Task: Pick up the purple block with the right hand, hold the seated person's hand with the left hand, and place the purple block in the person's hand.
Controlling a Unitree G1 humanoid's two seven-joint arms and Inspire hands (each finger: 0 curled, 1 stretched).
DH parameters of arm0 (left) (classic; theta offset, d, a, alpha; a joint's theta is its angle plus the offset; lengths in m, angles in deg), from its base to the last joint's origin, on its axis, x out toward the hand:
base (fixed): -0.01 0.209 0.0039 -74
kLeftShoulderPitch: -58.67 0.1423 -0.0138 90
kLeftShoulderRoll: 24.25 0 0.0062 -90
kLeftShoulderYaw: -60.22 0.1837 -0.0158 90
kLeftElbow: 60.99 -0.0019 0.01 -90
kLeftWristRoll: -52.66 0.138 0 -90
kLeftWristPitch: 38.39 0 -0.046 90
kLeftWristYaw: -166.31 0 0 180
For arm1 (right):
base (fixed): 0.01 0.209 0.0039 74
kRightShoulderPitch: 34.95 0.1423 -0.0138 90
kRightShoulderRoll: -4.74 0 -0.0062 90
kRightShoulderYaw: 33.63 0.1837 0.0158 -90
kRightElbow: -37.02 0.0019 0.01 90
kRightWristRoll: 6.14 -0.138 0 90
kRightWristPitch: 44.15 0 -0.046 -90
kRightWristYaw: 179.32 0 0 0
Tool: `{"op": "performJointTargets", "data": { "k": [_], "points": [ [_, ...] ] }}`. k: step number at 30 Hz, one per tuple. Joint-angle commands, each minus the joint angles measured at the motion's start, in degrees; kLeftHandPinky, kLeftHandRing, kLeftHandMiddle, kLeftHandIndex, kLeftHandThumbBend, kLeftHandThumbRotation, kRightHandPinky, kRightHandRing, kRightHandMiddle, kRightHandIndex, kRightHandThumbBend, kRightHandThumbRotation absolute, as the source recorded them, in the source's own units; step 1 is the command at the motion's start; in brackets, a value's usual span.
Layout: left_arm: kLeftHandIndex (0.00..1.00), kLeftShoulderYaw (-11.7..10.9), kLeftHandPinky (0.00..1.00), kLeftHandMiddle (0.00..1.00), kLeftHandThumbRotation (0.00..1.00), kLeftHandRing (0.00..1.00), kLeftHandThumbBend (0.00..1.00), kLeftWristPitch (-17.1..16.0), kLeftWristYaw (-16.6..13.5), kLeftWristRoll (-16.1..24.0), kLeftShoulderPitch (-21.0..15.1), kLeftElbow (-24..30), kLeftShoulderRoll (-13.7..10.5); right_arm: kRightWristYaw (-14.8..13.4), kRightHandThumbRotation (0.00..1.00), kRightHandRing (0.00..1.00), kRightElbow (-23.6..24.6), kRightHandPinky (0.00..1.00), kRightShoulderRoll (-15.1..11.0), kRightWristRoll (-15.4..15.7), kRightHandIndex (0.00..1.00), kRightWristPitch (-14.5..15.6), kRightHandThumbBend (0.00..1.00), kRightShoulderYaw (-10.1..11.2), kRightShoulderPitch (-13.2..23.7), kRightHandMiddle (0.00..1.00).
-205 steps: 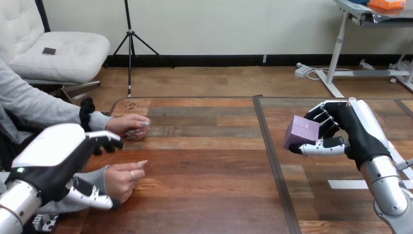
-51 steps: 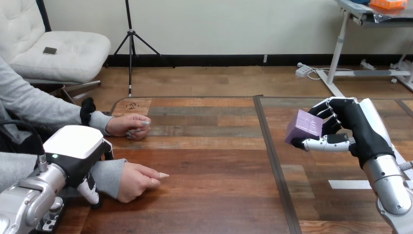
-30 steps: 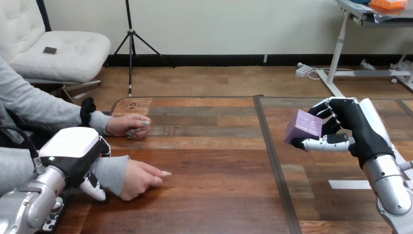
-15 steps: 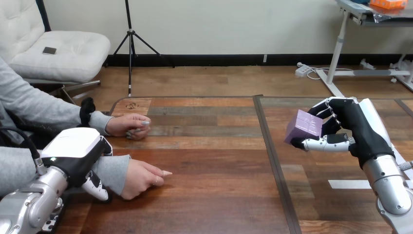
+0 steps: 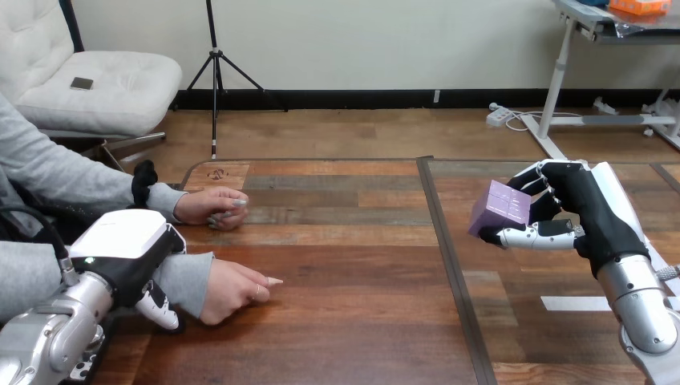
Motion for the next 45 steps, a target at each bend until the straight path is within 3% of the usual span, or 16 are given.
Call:
{"op": "performJointTargets", "data": {
  "k": [1, 8, 16, 22, 26, 45],
  "points": [
    [0.4, 1.4, 0.2, 0.35, 0.0, 0.27, 0.84, -1.3, -1.5, 0.7, -1.8, -0.6, 0.2, -0.2, 0.0, 0.39, 3.6, 0.37, 0.7, -1.4, 0.45, -1.5, 0.82, 1.4, 2.1, 0.43],
    [0.35, 0.2, 0.17, 0.33, 0.0, 0.24, 0.82, -0.7, -1.3, -0.7, -1.0, 1.8, 0.3, 0.3, 0.0, 0.38, 4.1, 0.36, 1.1, -1.9, 0.45, -1.2, 0.82, 1.2, 2.1, 0.42],
    [0.36, -1.6, 0.18, 0.34, 0.0, 0.26, 0.83, 0.1, 0.4, -3.4, -0.4, 5.8, 0.0, 1.9, 0.0, 0.38, 4.2, 0.36, 1.9, -2.9, 0.44, -0.9, 0.82, 1.1, 2.3, 0.42],
    [0.35, -2.8, 0.19, 0.34, 0.0, 0.26, 0.82, 1.1, 1.3, -4.4, 0.0, 8.9, -0.4, 0.6, 0.0, 0.39, 4.3, 0.36, 2.1, -0.6, 0.45, 0.8, 0.83, -0.3, 2.9, 0.42],
    [0.34, -3.9, 0.19, 0.33, 0.0, 0.26, 0.81, 0.0, 0.8, -5.5, 0.4, 10.7, -0.7, -0.2, 0.0, 0.39, 4.0, 0.37, 2.6, 1.0, 0.46, 2.9, 0.83, -1.0, 3.8, 0.43],
    [0.35, -7.8, 0.18, 0.33, 0.0, 0.25, 0.83, 0.7, 1.6, -6.5, 2.3, 18.9, -1.5, -0.3, 0.0, 0.39, -1.3, 0.36, 6.3, 2.3, 0.47, 7.3, 0.82, -2.2, 8.8, 0.44]
  ]
}}
